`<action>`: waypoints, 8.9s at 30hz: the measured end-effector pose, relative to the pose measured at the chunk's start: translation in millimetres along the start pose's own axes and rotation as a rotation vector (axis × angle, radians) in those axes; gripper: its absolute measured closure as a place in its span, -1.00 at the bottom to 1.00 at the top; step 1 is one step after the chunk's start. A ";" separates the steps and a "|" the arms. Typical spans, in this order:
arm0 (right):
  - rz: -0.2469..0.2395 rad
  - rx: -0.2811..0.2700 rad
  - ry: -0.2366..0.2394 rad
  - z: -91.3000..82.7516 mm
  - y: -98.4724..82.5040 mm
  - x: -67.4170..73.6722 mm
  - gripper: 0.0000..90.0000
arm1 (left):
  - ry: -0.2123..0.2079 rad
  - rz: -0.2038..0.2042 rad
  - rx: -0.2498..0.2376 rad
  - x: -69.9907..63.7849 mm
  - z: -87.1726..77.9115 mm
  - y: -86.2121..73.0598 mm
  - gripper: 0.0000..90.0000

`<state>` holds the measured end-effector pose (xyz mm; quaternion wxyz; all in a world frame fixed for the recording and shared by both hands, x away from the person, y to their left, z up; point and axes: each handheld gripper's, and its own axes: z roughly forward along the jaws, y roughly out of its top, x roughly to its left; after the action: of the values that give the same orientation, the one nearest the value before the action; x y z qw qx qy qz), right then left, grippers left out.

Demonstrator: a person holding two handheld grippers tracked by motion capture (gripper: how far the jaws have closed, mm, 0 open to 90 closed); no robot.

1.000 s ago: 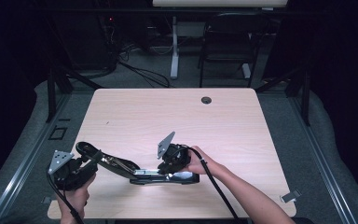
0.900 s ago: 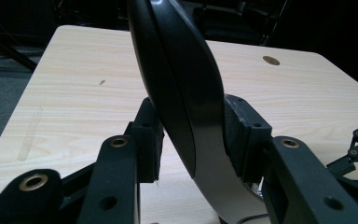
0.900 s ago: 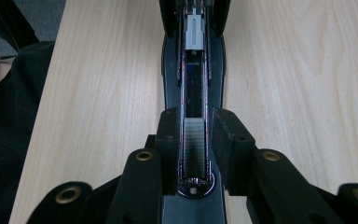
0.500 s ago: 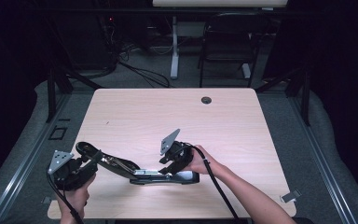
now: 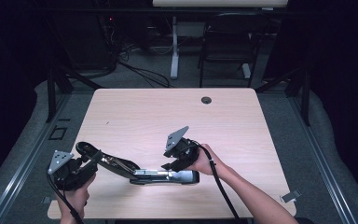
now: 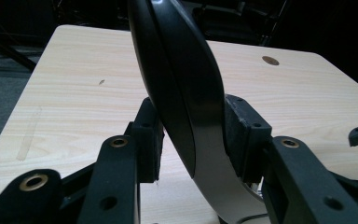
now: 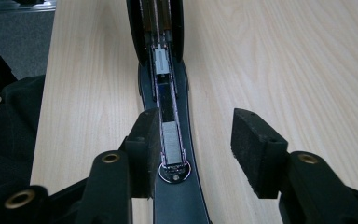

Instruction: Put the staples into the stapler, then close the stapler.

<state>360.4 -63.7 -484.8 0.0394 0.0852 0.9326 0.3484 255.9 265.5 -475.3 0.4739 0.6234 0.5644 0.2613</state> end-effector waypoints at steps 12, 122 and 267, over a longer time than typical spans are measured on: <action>0.026 0.027 -0.039 -15.3 -13.9 12.3 0.74 | -0.005 -0.008 -0.004 0.5 0.0 -0.3 0.35; 0.158 0.325 -0.054 17.9 -56.0 9.2 1.00 | -0.046 0.162 -0.053 -57.2 15.9 -4.3 0.37; 0.219 -0.292 0.030 -67.9 5.0 10.5 1.00 | -0.186 0.048 0.137 -20.5 38.2 5.0 -0.71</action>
<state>341.7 -101.7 -430.4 -0.0006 0.1743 0.8577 0.4837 286.5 235.2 -482.4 0.4742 0.6892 0.5193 0.1744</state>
